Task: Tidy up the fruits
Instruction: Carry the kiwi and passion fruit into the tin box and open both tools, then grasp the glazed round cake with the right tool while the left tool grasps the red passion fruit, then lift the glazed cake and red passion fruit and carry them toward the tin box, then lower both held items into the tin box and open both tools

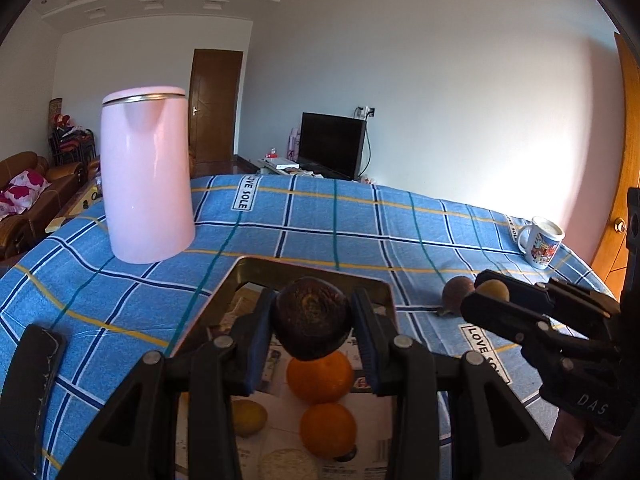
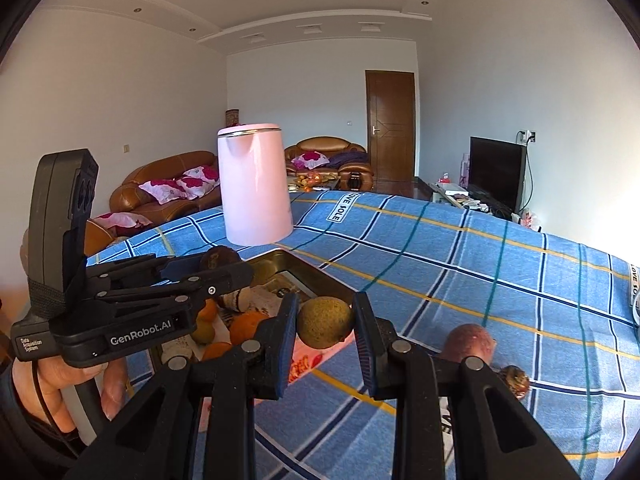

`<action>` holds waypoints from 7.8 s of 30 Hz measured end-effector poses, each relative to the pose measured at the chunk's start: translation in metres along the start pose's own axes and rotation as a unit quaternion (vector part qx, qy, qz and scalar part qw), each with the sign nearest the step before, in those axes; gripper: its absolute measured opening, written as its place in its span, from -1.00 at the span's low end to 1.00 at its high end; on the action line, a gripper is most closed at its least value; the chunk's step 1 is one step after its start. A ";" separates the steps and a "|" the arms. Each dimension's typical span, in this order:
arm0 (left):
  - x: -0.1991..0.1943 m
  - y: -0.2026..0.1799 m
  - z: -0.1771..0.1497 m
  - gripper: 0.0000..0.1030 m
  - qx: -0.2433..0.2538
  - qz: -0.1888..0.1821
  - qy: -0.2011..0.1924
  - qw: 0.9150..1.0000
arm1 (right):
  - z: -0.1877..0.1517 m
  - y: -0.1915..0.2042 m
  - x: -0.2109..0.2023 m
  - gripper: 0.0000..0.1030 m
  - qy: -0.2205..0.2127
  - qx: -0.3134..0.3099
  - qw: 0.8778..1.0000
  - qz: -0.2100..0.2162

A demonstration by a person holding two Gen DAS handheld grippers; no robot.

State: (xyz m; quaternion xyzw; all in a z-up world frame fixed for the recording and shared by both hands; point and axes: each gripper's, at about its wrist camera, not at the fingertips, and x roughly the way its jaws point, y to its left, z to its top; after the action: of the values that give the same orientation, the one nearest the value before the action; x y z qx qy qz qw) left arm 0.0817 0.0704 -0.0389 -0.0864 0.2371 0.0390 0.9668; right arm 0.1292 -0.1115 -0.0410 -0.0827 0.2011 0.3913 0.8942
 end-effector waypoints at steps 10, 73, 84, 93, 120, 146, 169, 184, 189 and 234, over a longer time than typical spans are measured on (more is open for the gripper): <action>0.019 0.025 -0.006 -0.22 -0.007 -0.003 0.058 0.998 | 0.000 0.034 0.062 -0.43 0.079 -0.018 0.997 0.012; 0.149 -0.186 0.007 0.63 0.114 -0.058 0.171 0.977 | -0.061 -0.211 -0.030 -0.21 0.127 0.207 0.956 -0.162; 0.156 -0.179 -0.002 0.00 0.095 -0.074 0.200 0.972 | -0.060 -0.208 -0.038 -0.21 0.099 0.204 0.963 -0.145; 0.123 -0.176 0.000 0.00 0.093 -0.070 0.141 0.983 | -0.053 -0.194 -0.050 -0.21 0.057 0.174 0.973 -0.143; 0.072 -0.170 0.002 0.00 0.095 -0.060 0.028 0.993 | -0.045 -0.158 -0.082 -0.21 -0.034 0.093 0.978 -0.185; 0.038 -0.157 -0.004 0.00 0.095 -0.054 -0.036 0.993 | -0.047 -0.126 -0.093 -0.21 -0.069 0.056 0.980 -0.175; 0.021 -0.125 -0.009 0.00 0.073 -0.059 -0.035 0.995 | -0.042 -0.086 -0.072 -0.21 -0.056 0.054 0.988 -0.131; 0.006 -0.092 -0.010 0.00 0.054 -0.047 -0.040 0.997 | -0.031 -0.060 -0.050 -0.21 -0.048 0.048 0.993 -0.098; 0.003 -0.080 -0.010 0.00 0.045 -0.039 -0.040 0.997 | -0.025 -0.048 -0.042 -0.21 -0.047 0.040 0.994 -0.085; -0.010 0.036 -0.013 0.00 -0.011 0.045 -0.009 0.999 | 0.008 0.035 0.050 -0.20 0.010 -0.006 1.000 0.004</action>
State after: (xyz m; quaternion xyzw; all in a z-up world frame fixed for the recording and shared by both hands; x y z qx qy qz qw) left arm 0.0626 0.1034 -0.0504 -0.0862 0.2319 0.0863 0.9651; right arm 0.1368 -0.0522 -0.0550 -0.0915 0.2080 0.3950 0.8901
